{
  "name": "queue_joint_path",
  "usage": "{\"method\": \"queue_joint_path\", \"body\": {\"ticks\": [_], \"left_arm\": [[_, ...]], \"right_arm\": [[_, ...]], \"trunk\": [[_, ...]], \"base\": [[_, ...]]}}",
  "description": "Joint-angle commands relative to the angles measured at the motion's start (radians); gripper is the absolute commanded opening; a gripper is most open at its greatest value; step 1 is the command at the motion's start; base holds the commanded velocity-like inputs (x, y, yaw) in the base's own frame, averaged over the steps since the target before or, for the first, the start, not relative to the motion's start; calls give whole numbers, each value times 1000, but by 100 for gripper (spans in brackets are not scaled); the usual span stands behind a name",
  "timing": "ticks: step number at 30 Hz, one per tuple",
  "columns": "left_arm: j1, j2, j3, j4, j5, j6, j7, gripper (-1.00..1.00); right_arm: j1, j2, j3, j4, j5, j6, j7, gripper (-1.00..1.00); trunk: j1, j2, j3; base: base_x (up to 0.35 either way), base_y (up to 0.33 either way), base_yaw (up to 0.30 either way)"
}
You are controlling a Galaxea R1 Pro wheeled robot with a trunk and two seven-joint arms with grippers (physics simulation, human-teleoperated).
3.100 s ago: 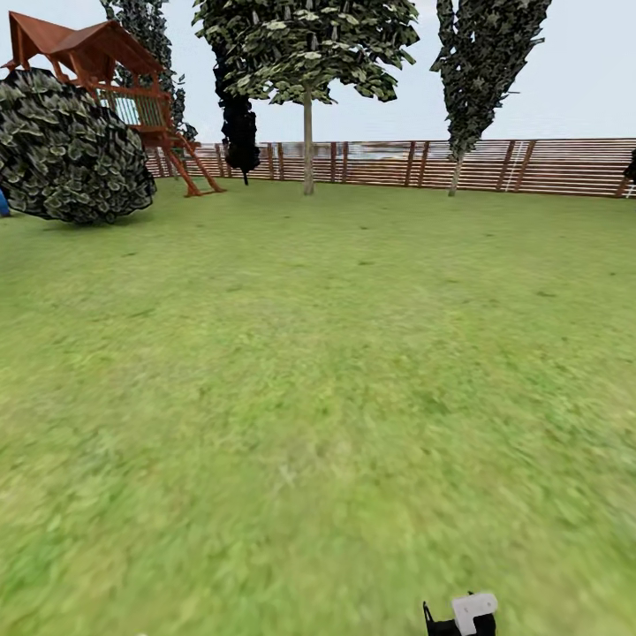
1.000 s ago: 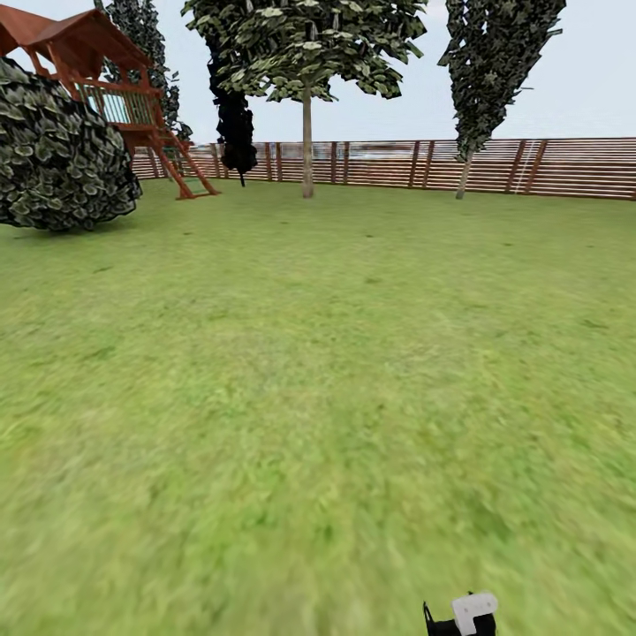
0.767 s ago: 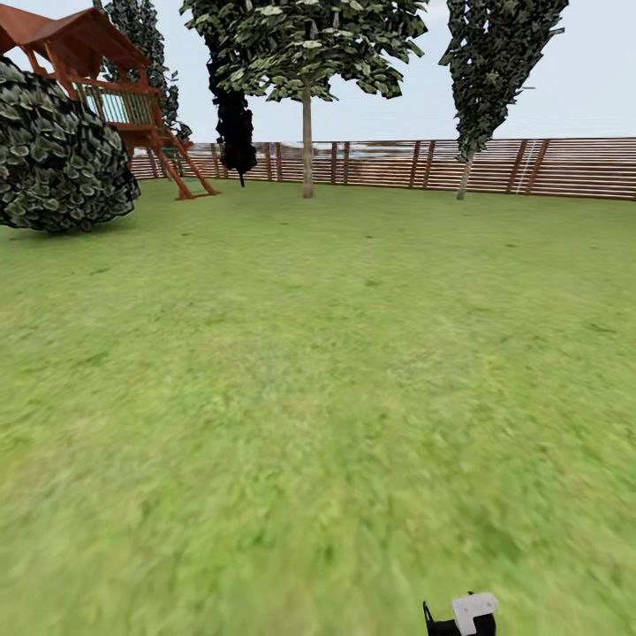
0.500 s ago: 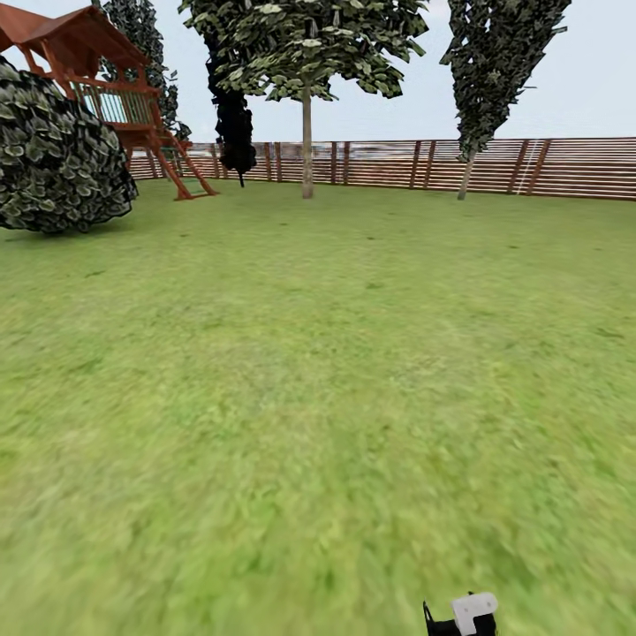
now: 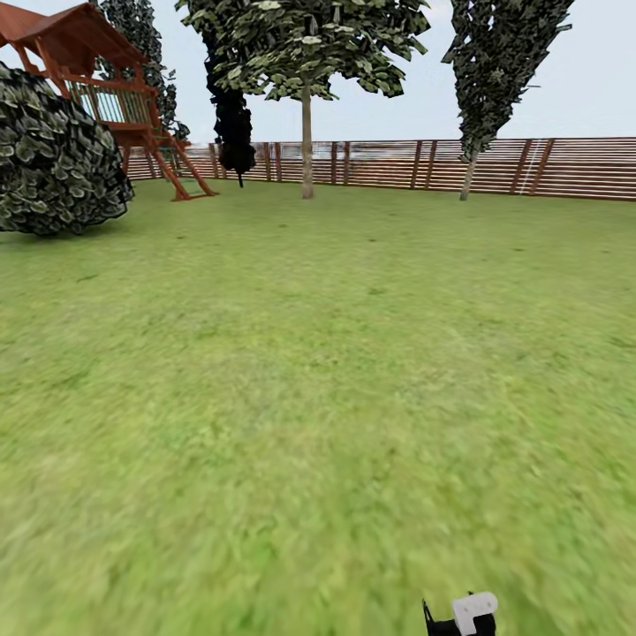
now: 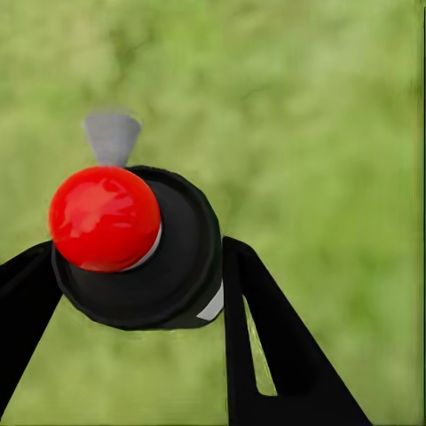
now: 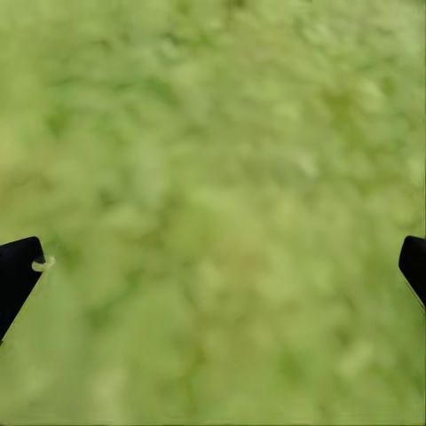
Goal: In the garden, pick up the pesticide atomizer on the floor and spray pesticide onto both trees until each tree trunk is fully covered.
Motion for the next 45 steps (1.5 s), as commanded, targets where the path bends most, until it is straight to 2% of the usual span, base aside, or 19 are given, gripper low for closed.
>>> {"method": "queue_joint_path", "body": {"ticks": [1, 45], "left_arm": [[0, 0, 0, 0, 0, 0, 0, -100], [0, 0, 0, -2, 0, 0, -2, -100]], "right_arm": [[0, 0, 0, 0, 0, 0, 0, 100], [0, 0, 0, 0, 0, 0, 0, 100]], "trunk": [[0, 0, 0], [0, 0, 0]], "base": [[340, 0, 0], [340, 0, 0]]}}
